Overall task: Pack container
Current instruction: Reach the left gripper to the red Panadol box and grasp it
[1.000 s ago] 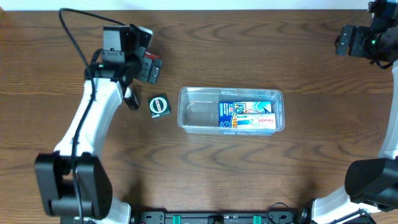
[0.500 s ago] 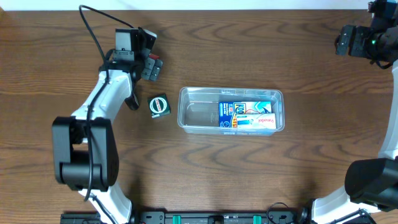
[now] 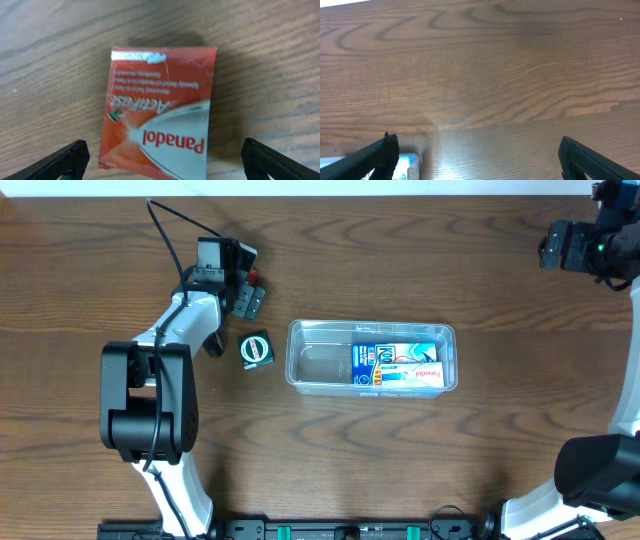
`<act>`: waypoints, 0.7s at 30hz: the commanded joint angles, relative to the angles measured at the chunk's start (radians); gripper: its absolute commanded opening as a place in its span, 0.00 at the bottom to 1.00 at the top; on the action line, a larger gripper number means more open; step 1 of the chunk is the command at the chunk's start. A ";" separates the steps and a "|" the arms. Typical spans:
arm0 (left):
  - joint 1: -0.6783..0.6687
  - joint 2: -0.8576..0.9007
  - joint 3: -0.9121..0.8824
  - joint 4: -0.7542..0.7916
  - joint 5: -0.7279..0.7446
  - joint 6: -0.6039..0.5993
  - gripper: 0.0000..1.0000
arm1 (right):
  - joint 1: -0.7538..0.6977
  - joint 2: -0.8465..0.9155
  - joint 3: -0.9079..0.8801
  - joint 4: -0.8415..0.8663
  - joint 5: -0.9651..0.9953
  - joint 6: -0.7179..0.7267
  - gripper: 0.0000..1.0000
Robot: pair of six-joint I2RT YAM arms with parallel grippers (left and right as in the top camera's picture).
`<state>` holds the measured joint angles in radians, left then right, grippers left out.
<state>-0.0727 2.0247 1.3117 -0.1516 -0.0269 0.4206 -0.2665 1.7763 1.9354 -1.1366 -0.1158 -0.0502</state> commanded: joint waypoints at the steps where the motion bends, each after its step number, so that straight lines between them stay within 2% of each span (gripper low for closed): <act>1: 0.007 0.006 0.016 0.021 -0.008 0.013 0.98 | -0.007 -0.007 0.009 -0.001 -0.001 0.016 0.99; 19: 0.009 0.084 0.016 0.094 -0.007 0.011 0.98 | -0.007 -0.007 0.009 0.000 -0.001 0.016 0.99; 21: 0.009 0.084 0.016 0.089 -0.007 -0.025 1.00 | -0.007 -0.007 0.009 0.000 -0.001 0.016 0.99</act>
<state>-0.0708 2.0911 1.3148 -0.0620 -0.0299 0.4194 -0.2665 1.7763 1.9354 -1.1366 -0.1158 -0.0502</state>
